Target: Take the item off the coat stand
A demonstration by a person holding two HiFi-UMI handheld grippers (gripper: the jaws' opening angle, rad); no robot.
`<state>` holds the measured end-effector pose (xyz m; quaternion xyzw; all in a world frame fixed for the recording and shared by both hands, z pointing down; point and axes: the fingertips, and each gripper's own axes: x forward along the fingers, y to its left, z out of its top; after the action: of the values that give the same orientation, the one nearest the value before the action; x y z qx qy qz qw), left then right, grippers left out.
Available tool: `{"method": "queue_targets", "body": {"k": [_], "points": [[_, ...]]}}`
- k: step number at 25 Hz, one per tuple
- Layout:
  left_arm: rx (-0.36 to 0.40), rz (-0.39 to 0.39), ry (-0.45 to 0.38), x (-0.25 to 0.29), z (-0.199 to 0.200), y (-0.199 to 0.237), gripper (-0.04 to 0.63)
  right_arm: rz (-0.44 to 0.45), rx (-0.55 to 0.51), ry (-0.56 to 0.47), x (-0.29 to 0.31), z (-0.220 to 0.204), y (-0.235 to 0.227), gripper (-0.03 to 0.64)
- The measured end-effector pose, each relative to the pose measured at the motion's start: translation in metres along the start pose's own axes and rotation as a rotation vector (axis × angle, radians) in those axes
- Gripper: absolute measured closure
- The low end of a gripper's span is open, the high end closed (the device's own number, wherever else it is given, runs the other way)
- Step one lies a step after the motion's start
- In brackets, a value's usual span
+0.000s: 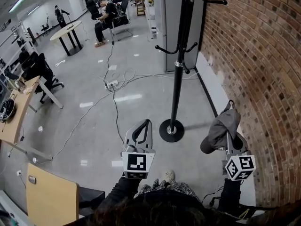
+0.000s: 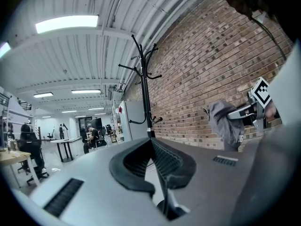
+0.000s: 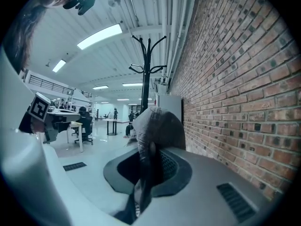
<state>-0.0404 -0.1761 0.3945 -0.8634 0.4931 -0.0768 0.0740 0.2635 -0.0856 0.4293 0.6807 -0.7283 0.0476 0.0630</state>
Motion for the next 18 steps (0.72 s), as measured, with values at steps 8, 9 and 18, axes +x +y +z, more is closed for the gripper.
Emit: {"method": "queue_targets", "body": {"k": [8, 9, 18], "points": [[0.001, -0.001, 0.014, -0.010, -0.007, 0.002, 0.588, -0.021, 0.028, 0.048, -0.009, -0.021, 0.000, 0.591], [-0.002, -0.001, 0.013, -0.011, -0.007, 0.003, 0.588, -0.022, 0.032, 0.049, -0.010, -0.022, 0.001, 0.591], [-0.013, 0.005, 0.012, -0.016, -0.009, 0.007, 0.588, -0.014, 0.011, 0.044, -0.015, -0.023, 0.016, 0.594]]}}
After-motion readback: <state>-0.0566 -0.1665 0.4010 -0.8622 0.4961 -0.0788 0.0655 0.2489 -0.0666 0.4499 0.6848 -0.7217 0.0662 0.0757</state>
